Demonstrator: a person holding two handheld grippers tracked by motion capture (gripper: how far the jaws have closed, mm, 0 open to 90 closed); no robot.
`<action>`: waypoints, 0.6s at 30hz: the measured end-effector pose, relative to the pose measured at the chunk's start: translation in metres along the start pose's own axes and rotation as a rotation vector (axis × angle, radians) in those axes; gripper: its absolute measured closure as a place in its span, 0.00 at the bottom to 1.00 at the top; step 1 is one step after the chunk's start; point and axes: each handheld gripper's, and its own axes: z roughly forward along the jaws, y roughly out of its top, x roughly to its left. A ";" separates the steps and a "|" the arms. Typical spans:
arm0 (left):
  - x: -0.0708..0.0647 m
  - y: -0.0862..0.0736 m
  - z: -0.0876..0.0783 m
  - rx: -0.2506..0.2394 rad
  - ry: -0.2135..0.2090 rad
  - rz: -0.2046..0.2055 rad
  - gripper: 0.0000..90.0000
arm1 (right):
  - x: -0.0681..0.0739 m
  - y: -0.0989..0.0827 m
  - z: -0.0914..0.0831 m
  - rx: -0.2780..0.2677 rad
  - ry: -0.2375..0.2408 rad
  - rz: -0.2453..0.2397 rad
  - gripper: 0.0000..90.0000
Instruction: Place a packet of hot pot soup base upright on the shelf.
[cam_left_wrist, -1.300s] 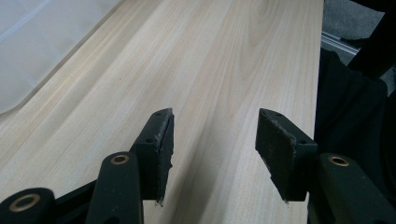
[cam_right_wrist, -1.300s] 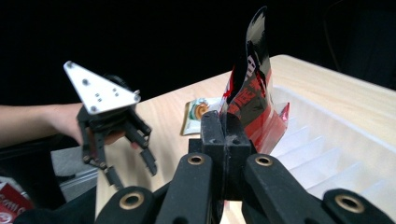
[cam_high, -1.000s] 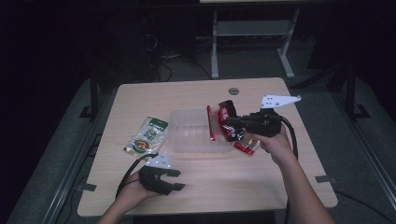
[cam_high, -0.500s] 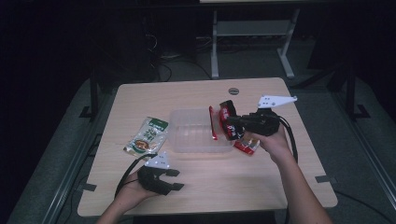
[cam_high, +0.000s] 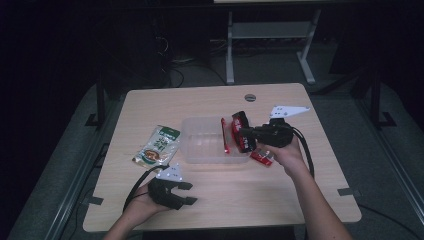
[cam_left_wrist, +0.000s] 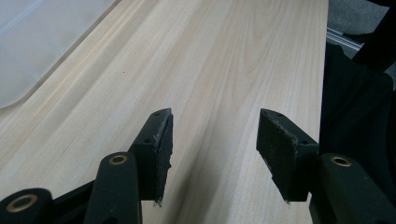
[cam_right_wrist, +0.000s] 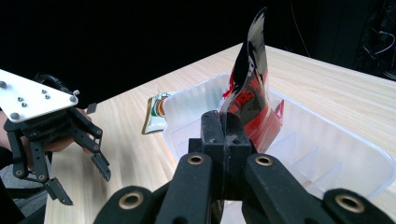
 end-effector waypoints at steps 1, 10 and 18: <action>0.000 0.000 0.000 -0.001 0.001 -0.001 0.50 | 0.000 0.000 0.000 0.001 -0.001 0.000 1.00; 0.000 0.000 0.002 0.012 -0.003 0.002 0.50 | 0.001 0.000 0.005 0.005 -0.009 0.005 1.00; -0.001 0.000 0.002 0.011 -0.006 0.000 0.50 | 0.001 -0.001 0.011 0.016 -0.020 0.007 1.00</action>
